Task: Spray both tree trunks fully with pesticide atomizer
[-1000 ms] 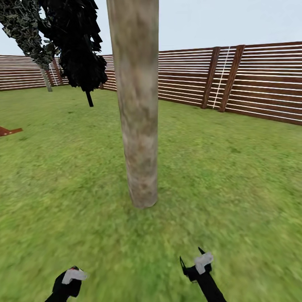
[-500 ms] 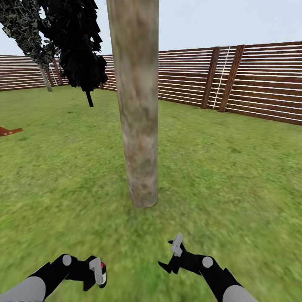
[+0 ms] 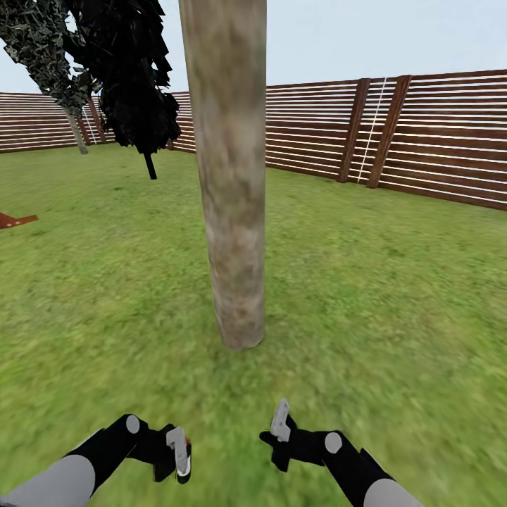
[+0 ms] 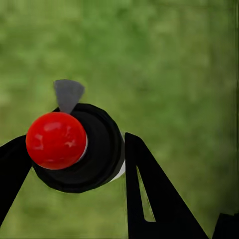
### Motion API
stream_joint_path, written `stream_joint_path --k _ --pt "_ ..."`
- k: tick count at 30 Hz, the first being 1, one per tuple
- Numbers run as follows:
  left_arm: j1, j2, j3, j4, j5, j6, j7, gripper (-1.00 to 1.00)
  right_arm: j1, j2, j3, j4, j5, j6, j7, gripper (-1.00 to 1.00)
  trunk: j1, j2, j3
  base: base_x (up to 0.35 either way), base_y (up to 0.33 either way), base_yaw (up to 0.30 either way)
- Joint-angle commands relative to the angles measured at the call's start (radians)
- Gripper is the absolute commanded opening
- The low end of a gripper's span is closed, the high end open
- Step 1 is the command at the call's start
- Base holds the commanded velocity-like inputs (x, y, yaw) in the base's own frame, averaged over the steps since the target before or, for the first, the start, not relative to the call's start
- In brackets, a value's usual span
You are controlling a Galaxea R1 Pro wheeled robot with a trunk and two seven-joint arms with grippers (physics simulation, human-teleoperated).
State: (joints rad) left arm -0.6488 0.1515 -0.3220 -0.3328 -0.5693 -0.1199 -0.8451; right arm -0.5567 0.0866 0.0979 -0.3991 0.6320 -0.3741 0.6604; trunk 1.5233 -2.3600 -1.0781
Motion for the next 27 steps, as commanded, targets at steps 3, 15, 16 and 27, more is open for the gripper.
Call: stream_joint_path --k 3,15,16,27 --pt "0.0 -0.04 -0.019 -0.001 -0.014 0.001 0.0 -1.0 0.001 0.034 0.002 -0.002 0.0 0.001 0.002 -1.0 0.0 0.0 0.0 0.0 0.0 0.0" --pt "-0.003 -0.119 -0.026 -0.038 -0.051 0.003 0.002 -1.0 0.0 0.062 0.002 -0.026 0.002 0.003 0.002 -1.0 0.0 0.0 0.0 0.0 0.0 0.0" --pt "-0.003 -0.121 -0.026 -0.046 -0.051 0.003 0.002 -1.0 0.0 0.062 0.002 -0.026 0.002 0.003 0.002 -1.0 0.0 0.0 0.0 0.0 0.0 0.0" --pt "-0.001 -0.137 -0.023 -0.054 -0.049 0.003 0.006 -1.0 0.0 0.081 0.003 -0.027 0.0 0.003 0.002 -1.0 0.0 0.0 0.0 0.0 0.0 0.0"
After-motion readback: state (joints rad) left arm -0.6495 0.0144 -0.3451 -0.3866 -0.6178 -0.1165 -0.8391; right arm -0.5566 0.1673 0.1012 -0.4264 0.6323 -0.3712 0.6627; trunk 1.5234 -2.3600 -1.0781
